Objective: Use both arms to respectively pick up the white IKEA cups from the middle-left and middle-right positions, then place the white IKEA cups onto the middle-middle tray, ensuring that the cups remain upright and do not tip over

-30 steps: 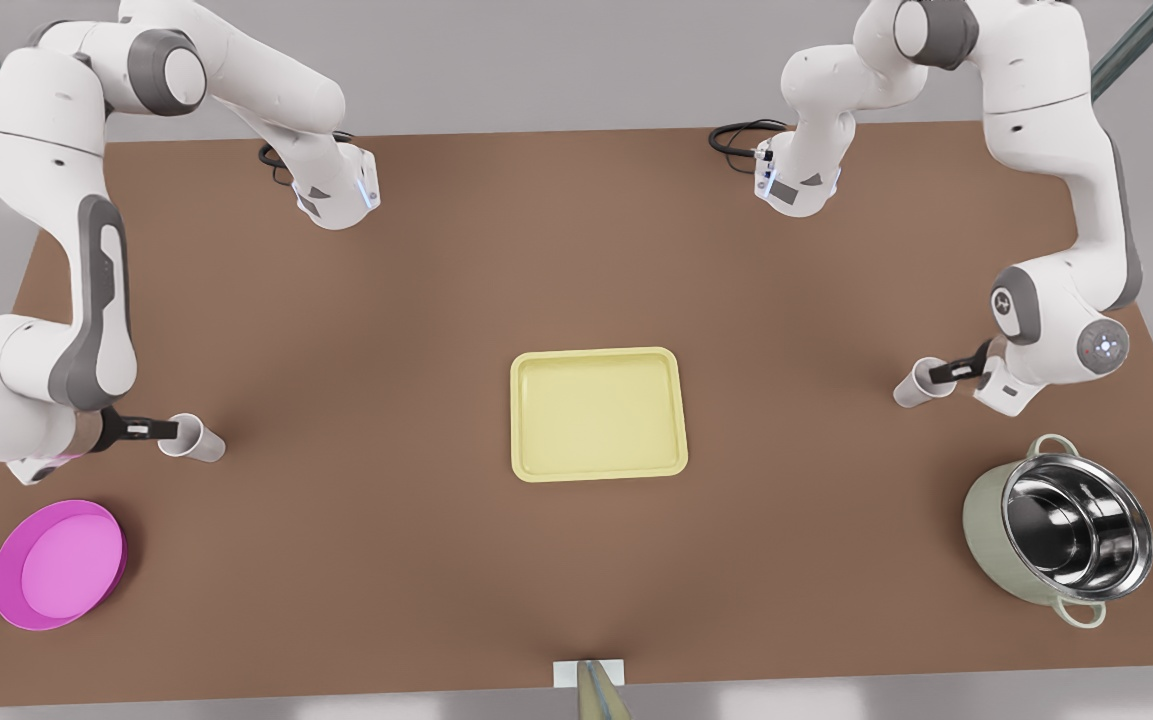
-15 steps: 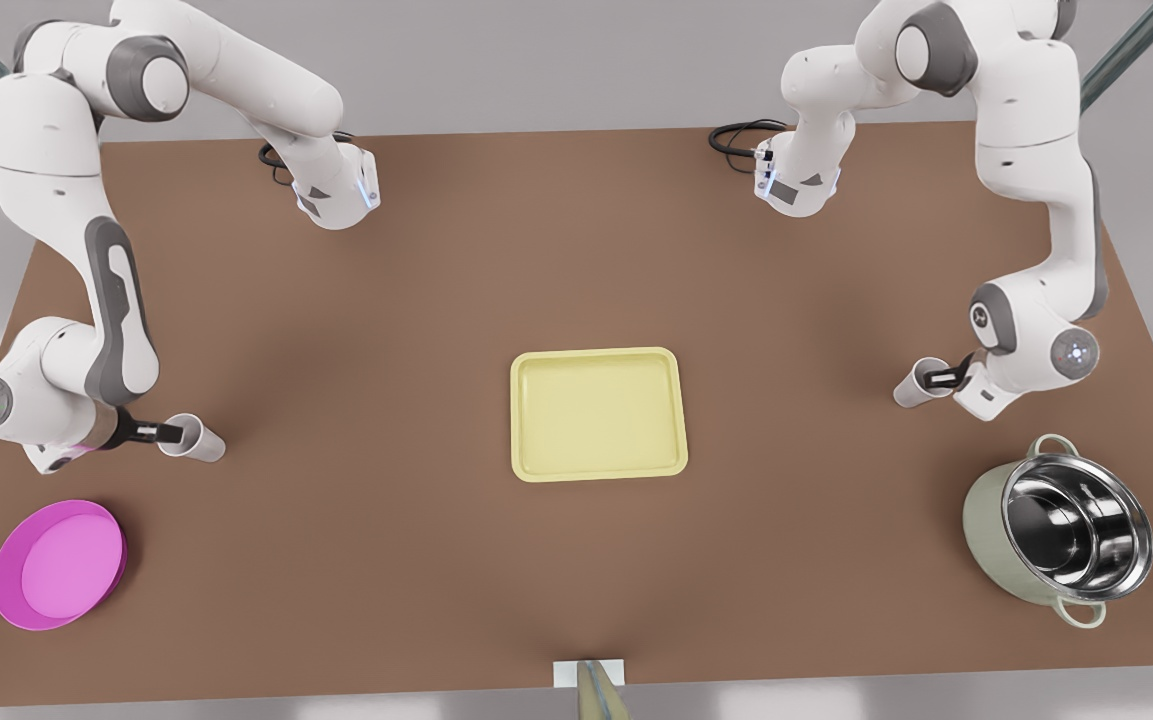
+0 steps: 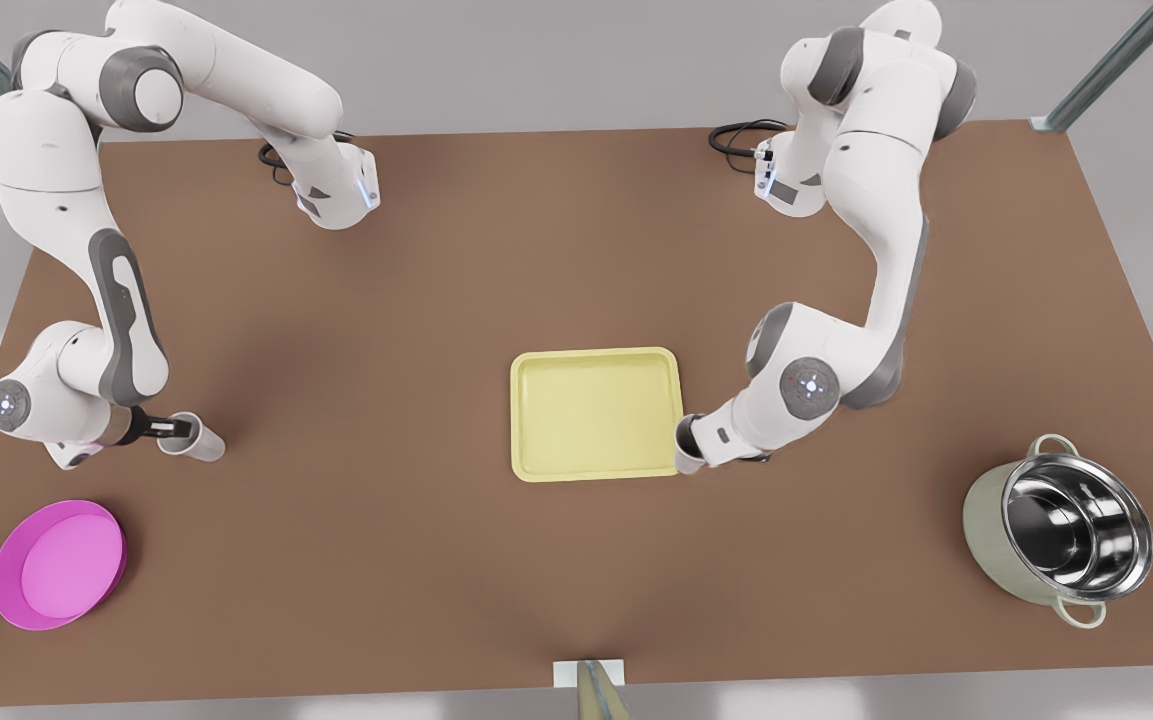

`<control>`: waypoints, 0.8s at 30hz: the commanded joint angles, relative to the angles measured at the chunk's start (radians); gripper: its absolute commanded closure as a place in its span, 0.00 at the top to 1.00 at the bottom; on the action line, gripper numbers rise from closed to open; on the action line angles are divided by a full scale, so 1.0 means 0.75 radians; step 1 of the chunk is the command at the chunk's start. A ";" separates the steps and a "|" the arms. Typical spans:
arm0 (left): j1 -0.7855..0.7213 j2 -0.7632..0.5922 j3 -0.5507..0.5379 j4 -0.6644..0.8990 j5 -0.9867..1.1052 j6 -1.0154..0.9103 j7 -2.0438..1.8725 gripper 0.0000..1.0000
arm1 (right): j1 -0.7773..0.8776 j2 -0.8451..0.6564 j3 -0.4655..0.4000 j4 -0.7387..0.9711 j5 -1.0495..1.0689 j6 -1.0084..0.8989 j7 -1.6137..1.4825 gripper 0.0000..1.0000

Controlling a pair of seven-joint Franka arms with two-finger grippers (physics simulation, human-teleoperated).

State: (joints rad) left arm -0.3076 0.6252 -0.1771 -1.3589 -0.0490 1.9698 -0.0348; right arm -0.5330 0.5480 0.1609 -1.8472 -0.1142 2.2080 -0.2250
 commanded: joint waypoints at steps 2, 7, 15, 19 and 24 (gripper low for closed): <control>-0.073 0.050 -0.069 0.065 0.012 -0.115 -1.099 0.21 | 0.003 -0.005 0.002 0.004 -0.001 0.003 -0.066 0.55; -0.109 0.150 -0.069 0.061 0.006 -0.105 -1.111 0.21 | 0.017 -0.007 0.014 0.045 -0.003 -0.017 -0.070 0.30; -0.091 0.230 -0.075 0.030 0.006 0.073 -1.083 0.21 | 0.023 0.008 0.239 0.129 0.171 -0.068 -0.066 0.23; -0.077 0.230 -0.077 0.024 0.004 0.071 -1.027 1.00 | 0.154 0.014 0.430 0.162 0.312 -0.060 -0.044 0.23; -0.071 0.216 -0.077 0.024 0.004 0.033 -1.025 1.00 | 0.502 0.024 0.428 0.240 0.471 0.050 0.259 0.23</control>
State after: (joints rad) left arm -0.3583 0.7855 -0.2341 -1.3407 -0.0708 2.0108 -0.5997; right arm -0.1798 0.5670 0.4800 -1.6712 0.1843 2.1993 -0.2233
